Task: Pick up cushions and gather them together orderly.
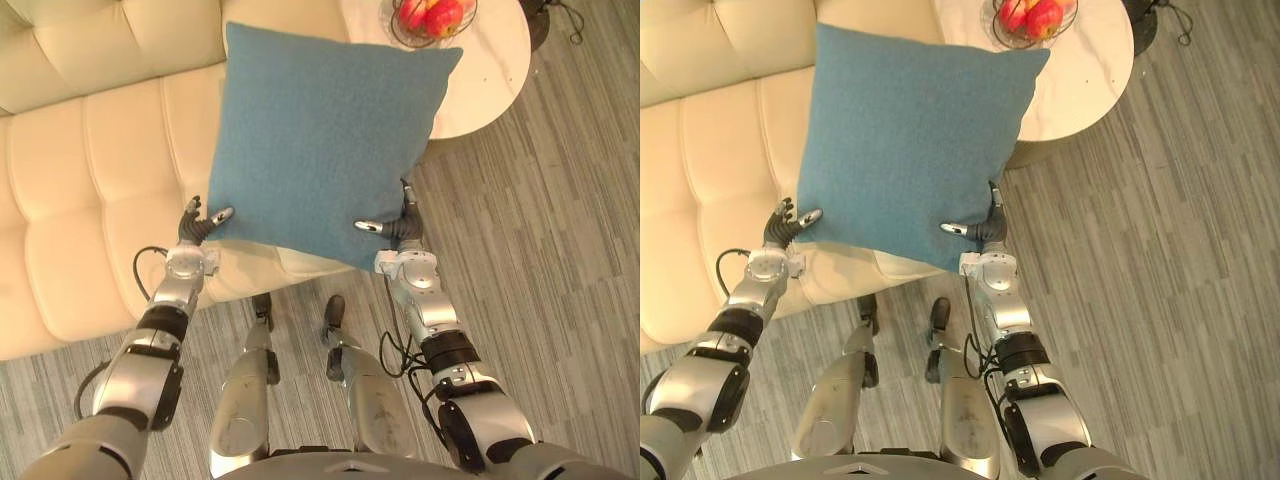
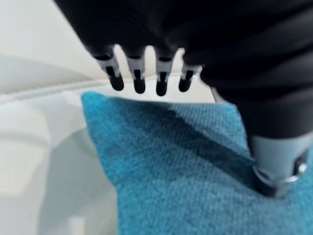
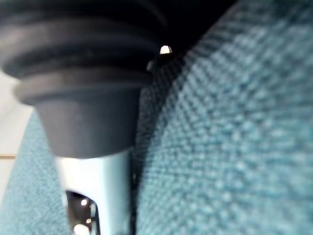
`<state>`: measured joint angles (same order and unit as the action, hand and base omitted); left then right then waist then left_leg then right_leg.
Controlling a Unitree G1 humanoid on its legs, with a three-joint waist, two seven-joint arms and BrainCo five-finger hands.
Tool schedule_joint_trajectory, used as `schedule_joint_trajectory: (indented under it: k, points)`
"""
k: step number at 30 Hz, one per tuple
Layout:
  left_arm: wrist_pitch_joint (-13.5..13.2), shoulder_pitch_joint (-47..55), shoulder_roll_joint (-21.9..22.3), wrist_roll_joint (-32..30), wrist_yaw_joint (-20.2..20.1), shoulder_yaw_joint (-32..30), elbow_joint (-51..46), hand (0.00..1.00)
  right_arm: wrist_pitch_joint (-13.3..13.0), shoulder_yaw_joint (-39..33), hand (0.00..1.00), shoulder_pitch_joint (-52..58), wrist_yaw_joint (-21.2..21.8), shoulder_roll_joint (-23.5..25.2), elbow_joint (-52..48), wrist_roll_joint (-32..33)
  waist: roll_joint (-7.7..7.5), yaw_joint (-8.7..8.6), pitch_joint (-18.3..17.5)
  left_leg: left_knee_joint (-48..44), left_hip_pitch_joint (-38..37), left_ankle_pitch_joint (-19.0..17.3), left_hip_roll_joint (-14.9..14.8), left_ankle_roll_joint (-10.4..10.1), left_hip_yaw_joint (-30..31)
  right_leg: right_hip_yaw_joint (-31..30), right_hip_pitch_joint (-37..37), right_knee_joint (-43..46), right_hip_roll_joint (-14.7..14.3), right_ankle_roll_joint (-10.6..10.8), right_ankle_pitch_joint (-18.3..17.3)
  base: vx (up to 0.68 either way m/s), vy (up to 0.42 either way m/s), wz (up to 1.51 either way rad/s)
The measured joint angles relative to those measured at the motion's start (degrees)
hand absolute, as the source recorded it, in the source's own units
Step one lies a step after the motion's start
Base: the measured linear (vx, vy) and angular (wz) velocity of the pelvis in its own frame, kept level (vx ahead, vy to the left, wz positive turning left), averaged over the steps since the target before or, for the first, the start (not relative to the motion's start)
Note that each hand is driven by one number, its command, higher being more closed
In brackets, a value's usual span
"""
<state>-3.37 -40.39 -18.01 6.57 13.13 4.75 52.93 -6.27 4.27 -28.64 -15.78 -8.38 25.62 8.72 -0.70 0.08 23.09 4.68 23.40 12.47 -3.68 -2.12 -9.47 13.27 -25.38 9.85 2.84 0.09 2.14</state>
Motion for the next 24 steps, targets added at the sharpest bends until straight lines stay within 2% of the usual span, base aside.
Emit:
schedule_joint_trajectory:
  k: [1, 10, 17, 24]
  points:
    - [0.04, -1.55, -0.08, 0.0, 0.53, 0.01, 0.07, 1.0, -0.3, 0.0, 1.0, -0.47, -0.45, -0.04, -0.2, 0.01, -0.07, -0.05, 0.14, 0.0, 1.23, -0.04, -0.17, 0.06, -0.3, 0.11, -1.46, 0.49, 0.01, -0.08, -0.04, -0.05, -0.032, 0.01]
    - [0.47, -8.64, 0.65, 0.03, 0.42, 2.17, -1.97, 1.0, -0.35, -0.16, 1.0, -0.72, -3.73, 0.04, -7.23, 0.01, -0.25, -0.11, 1.4, -0.04, 6.94, 0.65, -2.63, 0.38, -7.89, 1.63, -7.51, 2.19, 0.22, -0.5, -0.2, 0.01, 0.006, 0.06]
    - [0.46, -9.29, 1.03, 0.16, 0.45, 4.48, -7.94, 1.0, -0.3, -0.35, 1.0, -1.54, -5.64, -0.35, -8.98, 0.02, -0.32, 0.0, 1.44, -0.05, 7.67, 1.38, -2.95, 0.43, -9.37, 1.56, -8.51, 2.54, 0.23, -0.59, -0.11, 0.04, 0.034, -0.02]
    - [0.43, -9.48, 0.99, 3.53, 0.61, 5.22, -12.15, 1.0, -0.2, -0.36, 1.0, -2.51, -5.96, -1.35, -8.97, 1.21, -0.31, 0.27, 1.44, -0.05, 6.0, 1.7, -3.02, 0.38, -9.47, 1.71, -6.38, 1.75, 0.12, -0.61, 0.15, 0.05, 0.021, 0.02]
